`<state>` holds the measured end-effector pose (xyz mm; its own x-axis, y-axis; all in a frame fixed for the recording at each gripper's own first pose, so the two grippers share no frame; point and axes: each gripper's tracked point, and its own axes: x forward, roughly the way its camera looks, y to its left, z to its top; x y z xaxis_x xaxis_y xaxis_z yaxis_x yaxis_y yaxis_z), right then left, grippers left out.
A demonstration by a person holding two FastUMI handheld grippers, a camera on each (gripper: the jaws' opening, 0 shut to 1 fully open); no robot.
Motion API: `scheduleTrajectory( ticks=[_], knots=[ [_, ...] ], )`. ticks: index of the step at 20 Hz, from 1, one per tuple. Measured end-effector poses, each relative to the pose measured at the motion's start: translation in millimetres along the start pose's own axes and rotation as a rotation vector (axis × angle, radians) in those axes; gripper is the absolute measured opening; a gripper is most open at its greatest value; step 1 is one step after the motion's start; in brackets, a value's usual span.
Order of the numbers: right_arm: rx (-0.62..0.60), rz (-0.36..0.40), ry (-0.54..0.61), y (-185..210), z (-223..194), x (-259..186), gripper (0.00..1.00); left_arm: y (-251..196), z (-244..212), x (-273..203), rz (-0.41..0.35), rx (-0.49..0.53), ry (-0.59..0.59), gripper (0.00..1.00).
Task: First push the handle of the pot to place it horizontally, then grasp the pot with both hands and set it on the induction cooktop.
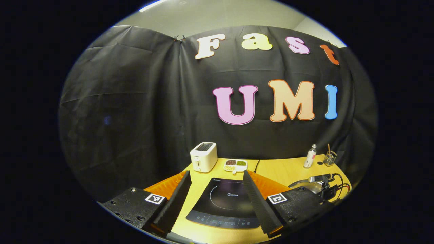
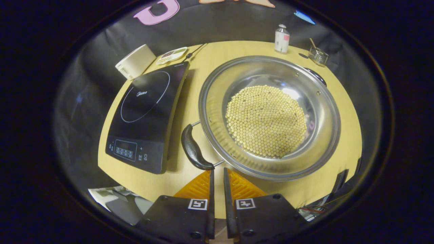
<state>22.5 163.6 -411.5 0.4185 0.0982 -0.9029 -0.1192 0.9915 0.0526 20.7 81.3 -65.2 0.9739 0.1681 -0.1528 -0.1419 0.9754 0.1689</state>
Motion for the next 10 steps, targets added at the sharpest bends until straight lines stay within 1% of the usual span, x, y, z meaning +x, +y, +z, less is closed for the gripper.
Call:
scheduleTrajectory(
  ticks=[1,2,4,5,6,10],
  knots=[
    [0.018,-0.01,-0.004,2.7,3.1,2.1,0.06,0.9,-0.2,3.0,-0.019,0.0,-0.001,0.94],
    [0.038,-0.017,-0.005,5.9,6.3,4.6,0.16,1.5,0.6,5.5,-0.038,-0.002,-0.004,0.92],
    [0.073,-0.024,-0.01,13.8,13.7,9.1,0.16,2.1,0.1,9.7,-0.072,-0.004,-0.01,0.94],
    [0.09,-0.027,-0.014,17.9,17.7,12.1,0.16,2.8,-0.4,10.3,-0.089,-0.005,-0.01,0.94],
    [0.106,-0.03,-0.019,22.5,23.3,15.2,0.16,2.9,-1.9,11.6,-0.104,-0.006,-0.009,0.92],
    [0.156,-0.053,-0.037,33.9,43.7,23.9,0.16,5.6,-10.4,15.3,-0.155,0.0,0.013,0.94]
  ],
)
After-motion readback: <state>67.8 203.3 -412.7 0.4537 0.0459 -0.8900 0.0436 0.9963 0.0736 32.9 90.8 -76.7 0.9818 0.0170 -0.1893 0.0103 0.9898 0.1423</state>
